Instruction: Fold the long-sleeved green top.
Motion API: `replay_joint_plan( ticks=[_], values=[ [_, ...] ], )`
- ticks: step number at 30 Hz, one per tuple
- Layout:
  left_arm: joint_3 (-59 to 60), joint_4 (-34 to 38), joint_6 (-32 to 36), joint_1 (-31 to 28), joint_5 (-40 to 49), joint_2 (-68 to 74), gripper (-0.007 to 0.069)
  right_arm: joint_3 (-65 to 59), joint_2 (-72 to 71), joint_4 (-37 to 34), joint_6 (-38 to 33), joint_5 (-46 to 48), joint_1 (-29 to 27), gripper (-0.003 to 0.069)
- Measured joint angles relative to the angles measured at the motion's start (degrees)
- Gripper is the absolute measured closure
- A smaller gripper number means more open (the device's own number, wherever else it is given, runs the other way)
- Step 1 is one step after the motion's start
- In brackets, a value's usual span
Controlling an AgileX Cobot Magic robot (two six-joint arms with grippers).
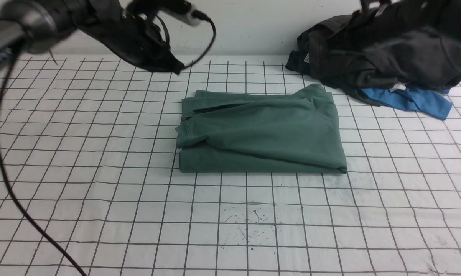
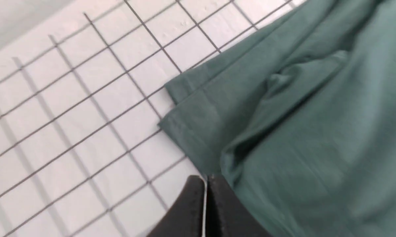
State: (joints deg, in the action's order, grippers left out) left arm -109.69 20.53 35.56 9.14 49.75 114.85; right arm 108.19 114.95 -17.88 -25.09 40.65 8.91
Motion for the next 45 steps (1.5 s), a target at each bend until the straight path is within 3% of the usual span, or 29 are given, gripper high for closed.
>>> replay_joint_plan(
  ticks=[5,11,16,19,20,23,29,35,45],
  values=[
    [0.4,-1.5,-2.4,-1.2,11.6,-14.8,0.0631,0.0,-13.6,0.1,-0.1,5.1,-1.2,0.067],
    [13.1,-1.7,-3.2,-1.2,10.8,-37.1,0.0631,-7.6,-31.6,-1.2,-0.2,2.6,-1.1,0.067],
    [31.2,-2.7,-3.9,-1.2,-2.1,-54.5,0.0631,-23.1,-43.9,-1.2,-0.5,-7.9,-1.1,0.067],
    [48.1,-3.2,-8.0,-1.2,-13.5,-67.7,0.0631,-39.7,-54.4,-1.3,-1.6,-20.5,-1.1,0.067],
    [48.1,-3.2,-8.0,-1.2,-13.5,-68.4,0.0631,-40.5,-54.9,-1.3,-1.6,-20.5,-1.1,0.067],
    [62.4,-3.3,-10.2,-1.2,-18.8,-78.7,0.0631,-53.9,-62.8,-1.6,-2.0,-27.2,-1.1,0.067],
    [79.4,-4.1,-9.2,-1.2,-23.9,-89.1,0.0631,-68.3,-71.0,-2.2,-2.2,-26.5,-1.1,0.067],
    [94.0,-4.0,-8.7,-1.2,-38.9,-102.7,0.0631,-79.4,-81.7,-2.5,-2.3,-25.2,-1.1,0.067],
    [99.4,-3.2,-8.6,-1.2,-47.3,-112.1,0.0631,-87.8,-85.3,-2.6,-2.3,-19.3,-1.1,0.067]
  ],
)
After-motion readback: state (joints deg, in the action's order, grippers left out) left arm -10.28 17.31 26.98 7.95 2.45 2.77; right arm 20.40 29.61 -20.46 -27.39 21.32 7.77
